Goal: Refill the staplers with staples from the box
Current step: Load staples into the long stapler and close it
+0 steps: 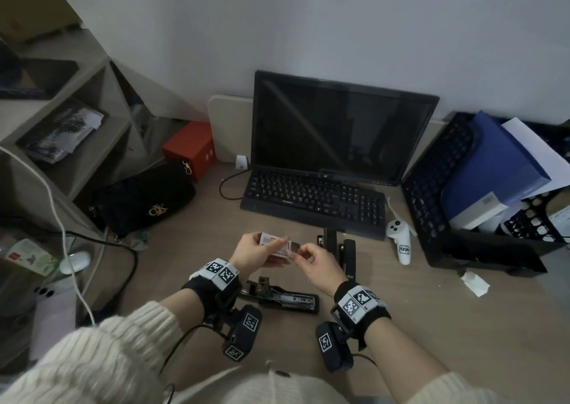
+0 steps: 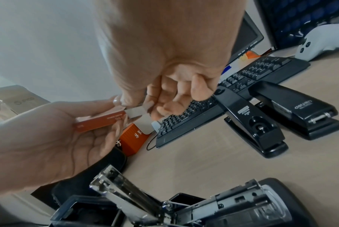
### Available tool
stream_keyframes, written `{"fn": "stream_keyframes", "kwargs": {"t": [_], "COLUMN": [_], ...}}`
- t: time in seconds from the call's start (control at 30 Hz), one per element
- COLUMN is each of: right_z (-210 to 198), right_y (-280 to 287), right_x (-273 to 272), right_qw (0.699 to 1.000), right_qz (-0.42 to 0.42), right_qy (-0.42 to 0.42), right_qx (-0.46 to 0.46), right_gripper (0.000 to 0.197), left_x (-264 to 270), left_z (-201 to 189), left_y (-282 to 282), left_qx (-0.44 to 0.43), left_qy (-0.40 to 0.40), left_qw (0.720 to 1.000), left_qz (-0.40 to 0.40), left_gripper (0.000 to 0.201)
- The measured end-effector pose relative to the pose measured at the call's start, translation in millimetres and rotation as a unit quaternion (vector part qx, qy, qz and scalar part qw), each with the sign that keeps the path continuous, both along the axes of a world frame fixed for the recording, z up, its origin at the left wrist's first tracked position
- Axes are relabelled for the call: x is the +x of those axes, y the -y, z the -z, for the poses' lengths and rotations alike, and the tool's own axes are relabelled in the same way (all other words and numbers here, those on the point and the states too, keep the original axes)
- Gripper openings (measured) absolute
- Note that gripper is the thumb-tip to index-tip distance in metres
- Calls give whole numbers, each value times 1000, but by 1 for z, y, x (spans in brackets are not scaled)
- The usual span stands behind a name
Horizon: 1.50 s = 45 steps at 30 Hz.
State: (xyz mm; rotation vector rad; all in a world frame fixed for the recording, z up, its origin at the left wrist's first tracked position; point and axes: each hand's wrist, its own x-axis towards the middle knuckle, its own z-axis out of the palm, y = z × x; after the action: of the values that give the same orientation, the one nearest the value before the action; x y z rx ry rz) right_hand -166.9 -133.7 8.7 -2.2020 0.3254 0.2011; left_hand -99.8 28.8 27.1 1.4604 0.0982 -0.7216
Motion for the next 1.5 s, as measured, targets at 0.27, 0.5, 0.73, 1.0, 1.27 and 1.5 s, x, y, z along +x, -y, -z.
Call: {"fn": "stream_keyframes", "kwargs": {"t": [0.27, 0.5, 0.73, 1.0, 1.27, 1.5], "right_z": [5, 6, 16, 36, 46, 50], "right_y": [-6, -2, 21, 23, 11, 11], "right_x": [1, -5, -14, -39, -48, -42], "right_qw": [994, 986, 976, 996, 990, 990], "right_qz": [58, 102, 169, 51, -49, -14], "right_qy": [38, 84, 76, -65, -112, -76], "right_qx": [89, 106, 113, 38, -72, -120], "right_gripper": [40, 30, 12, 10, 11, 15], "left_x": [-3, 0, 8, 7, 4, 3], "left_z": [-4, -3, 2, 12, 13, 17], "left_y": [6, 3, -14, -29, -33, -35], "left_qx": [-6, 2, 4, 39, 50, 70], "left_qy": [0, -4, -12, 7, 8, 18], "left_qw": [1000, 1000, 998, 998, 998, 997], "left_qz": [-2, 2, -57, -51, -27, 1], "left_gripper": [35, 40, 28, 32, 32, 32]}}
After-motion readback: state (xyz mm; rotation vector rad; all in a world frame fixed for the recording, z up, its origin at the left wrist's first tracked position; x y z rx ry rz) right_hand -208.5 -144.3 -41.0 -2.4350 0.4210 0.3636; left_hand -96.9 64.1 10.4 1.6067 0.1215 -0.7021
